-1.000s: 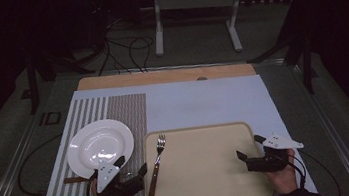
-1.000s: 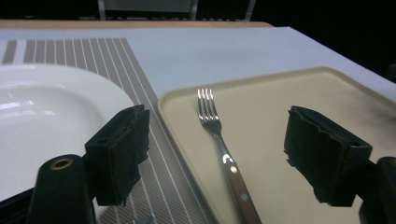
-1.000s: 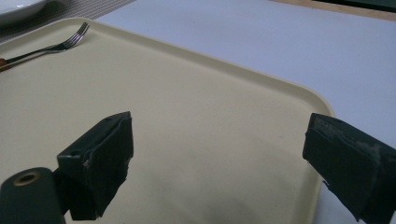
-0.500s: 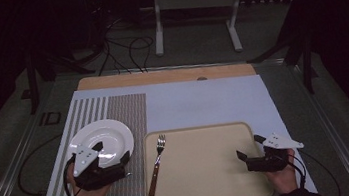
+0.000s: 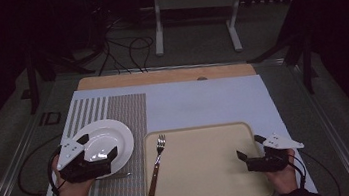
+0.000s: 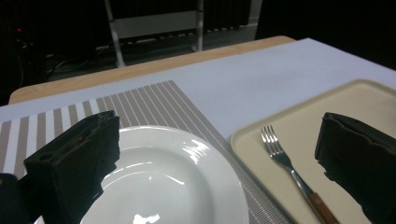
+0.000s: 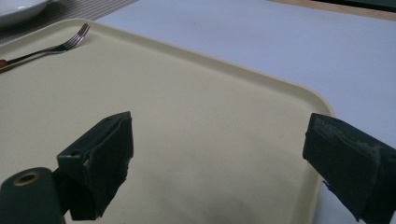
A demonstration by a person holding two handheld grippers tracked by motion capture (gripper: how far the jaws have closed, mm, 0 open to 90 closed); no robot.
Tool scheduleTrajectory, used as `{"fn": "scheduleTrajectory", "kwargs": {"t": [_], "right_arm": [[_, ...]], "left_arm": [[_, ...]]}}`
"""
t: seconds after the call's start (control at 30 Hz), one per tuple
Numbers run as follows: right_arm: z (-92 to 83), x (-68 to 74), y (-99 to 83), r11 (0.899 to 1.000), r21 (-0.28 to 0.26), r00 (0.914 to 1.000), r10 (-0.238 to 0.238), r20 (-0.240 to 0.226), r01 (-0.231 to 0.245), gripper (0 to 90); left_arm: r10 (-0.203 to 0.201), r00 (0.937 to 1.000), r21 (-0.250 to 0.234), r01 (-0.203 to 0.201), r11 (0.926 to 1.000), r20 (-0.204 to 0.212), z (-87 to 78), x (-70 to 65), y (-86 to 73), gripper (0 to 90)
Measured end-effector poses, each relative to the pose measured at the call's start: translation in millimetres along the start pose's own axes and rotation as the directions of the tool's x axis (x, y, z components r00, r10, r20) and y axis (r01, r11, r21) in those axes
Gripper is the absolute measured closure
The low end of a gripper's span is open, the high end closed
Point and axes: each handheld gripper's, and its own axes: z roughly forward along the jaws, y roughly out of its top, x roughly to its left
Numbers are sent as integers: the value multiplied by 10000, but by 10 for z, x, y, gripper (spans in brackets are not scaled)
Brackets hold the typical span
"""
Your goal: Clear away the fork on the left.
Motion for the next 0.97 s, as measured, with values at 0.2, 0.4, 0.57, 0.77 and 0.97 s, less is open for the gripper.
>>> {"fn": "scheduleTrajectory", "kwargs": {"t": [0.2, 0.4, 0.57, 0.77, 0.97], "right_arm": [[-6, 1, 1, 10000, -69, 10000, 6, 26, -5, 85], [-10, 0, 1, 9999, -108, 10000, -25, 43, 26, 86], [-20, -6, 7, 9998, -206, 10000, -28, 36, 29, 85], [-51, -30, 26, 9992, -403, 9999, -24, 121, 29, 86], [-82, -49, 29, 9986, -524, 9998, 17, 221, -5, 85]], "left_arm": [[101, 9999, 8, -101, 9999, 21, 32, 89, -141, 0], [180, 9998, -113, -181, 9998, -94, 36, 145, -292, 0], [25, 9994, -254, -34, 9997, -352, 25, 164, -435, 0], [-19, 9984, -296, 2, 9996, -559, 33, 193, -540, 0], [181, 9974, -228, -197, 9995, -692, 39, 177, -554, 0]]}}
